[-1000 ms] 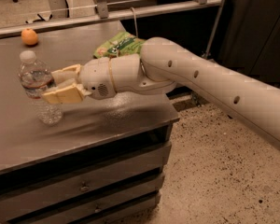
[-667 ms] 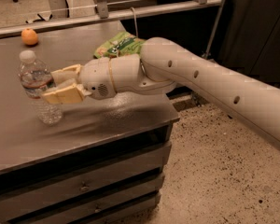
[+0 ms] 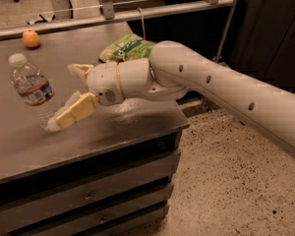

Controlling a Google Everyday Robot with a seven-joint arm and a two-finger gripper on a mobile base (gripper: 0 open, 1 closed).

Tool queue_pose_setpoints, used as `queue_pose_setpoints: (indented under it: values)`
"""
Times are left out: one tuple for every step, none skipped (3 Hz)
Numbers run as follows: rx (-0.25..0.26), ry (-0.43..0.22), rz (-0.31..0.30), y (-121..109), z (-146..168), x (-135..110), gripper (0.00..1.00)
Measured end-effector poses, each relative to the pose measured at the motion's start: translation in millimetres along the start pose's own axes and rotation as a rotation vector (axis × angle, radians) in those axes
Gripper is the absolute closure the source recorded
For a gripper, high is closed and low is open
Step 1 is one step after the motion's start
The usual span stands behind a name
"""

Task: Move water bottle near orange

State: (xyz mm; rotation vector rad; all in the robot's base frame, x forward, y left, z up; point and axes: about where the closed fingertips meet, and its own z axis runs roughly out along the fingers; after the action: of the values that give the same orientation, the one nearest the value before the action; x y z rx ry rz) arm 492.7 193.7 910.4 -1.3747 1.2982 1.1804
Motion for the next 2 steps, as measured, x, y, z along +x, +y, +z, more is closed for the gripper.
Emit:
queue_pose_setpoints:
  values:
    - [-0.012, -0.006, -0.013, 1, 6, -7, 0.00]
    - [-0.040, -0.017, -0.045, 1, 21, -20, 0.00]
